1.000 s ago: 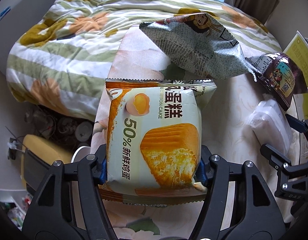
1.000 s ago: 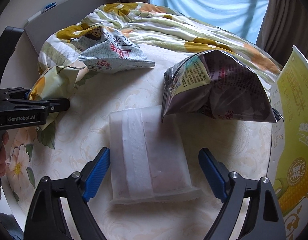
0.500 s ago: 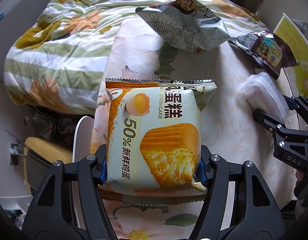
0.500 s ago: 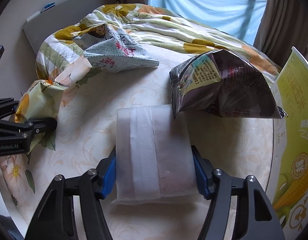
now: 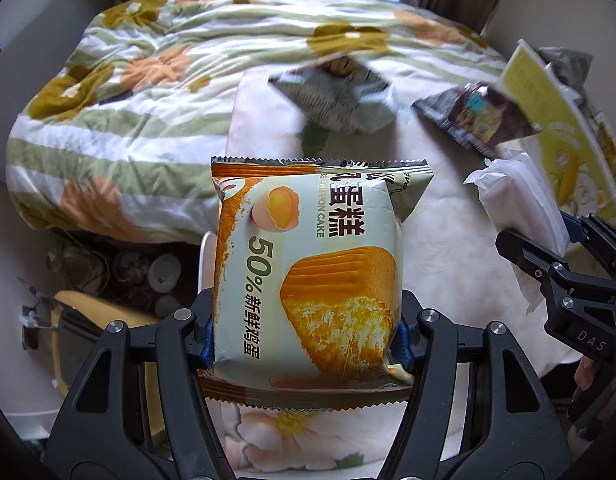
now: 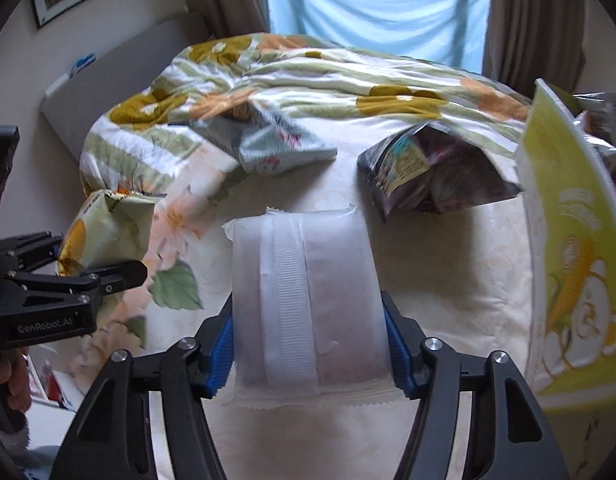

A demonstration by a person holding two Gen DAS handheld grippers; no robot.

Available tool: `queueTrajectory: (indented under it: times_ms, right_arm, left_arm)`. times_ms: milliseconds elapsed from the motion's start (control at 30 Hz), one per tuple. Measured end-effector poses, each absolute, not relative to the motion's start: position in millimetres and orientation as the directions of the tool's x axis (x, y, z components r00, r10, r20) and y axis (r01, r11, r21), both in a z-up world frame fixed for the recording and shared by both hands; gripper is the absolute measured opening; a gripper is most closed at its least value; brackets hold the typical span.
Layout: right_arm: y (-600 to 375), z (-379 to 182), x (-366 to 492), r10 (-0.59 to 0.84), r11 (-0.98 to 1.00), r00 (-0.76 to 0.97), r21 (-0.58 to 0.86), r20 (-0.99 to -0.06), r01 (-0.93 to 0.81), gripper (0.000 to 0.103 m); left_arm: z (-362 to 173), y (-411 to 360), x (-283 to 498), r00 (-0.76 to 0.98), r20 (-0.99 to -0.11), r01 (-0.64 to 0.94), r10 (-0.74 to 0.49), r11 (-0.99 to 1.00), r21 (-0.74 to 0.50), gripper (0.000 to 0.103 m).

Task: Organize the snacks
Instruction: 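Drop the egg cake pack into the box while the right tool drops the white pack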

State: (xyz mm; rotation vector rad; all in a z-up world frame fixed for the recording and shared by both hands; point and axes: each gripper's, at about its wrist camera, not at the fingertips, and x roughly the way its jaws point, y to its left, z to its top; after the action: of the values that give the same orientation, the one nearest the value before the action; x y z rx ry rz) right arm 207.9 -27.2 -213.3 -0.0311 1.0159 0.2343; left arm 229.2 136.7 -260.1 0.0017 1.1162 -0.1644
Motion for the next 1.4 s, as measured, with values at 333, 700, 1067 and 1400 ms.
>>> queueTrajectory:
  times_ms: [333, 700, 1067, 1400]
  right_arm:
    - [-87.7, -115.1, 177.1, 0.094, 0.991, 0.632, 0.134, -0.769, 0.016, 0.059]
    - [-221.0, -57.3, 150.4, -0.041, 0.988, 0.673, 0.073, -0.738, 0.139, 0.059]
    - [-333.8, -43.2, 145.5, -0.058, 0.987, 0.683, 0.062, -0.728, 0.15, 0.059]
    - [-386.5, -42.9, 151.0, -0.041, 0.986, 0.669, 0.078, -0.742, 0.148, 0.059]
  left_arm:
    - [-154.0, 78.7, 232.8, 0.548, -0.788, 0.316, -0.283, 0.941, -0.118, 0.06]
    - [-102.5, -70.2, 239.9, 0.565, -0.72, 0.432, -0.403, 0.888, -0.158, 0.061]
    - [-121.8, -237.4, 250.2, 0.504, -0.739, 0.495, -0.448, 0.85, -0.177, 0.061]
    - [-156.8, -312.8, 243.5, 0.488, -0.802, 0.484, -0.346, 0.871, -0.081, 0.103]
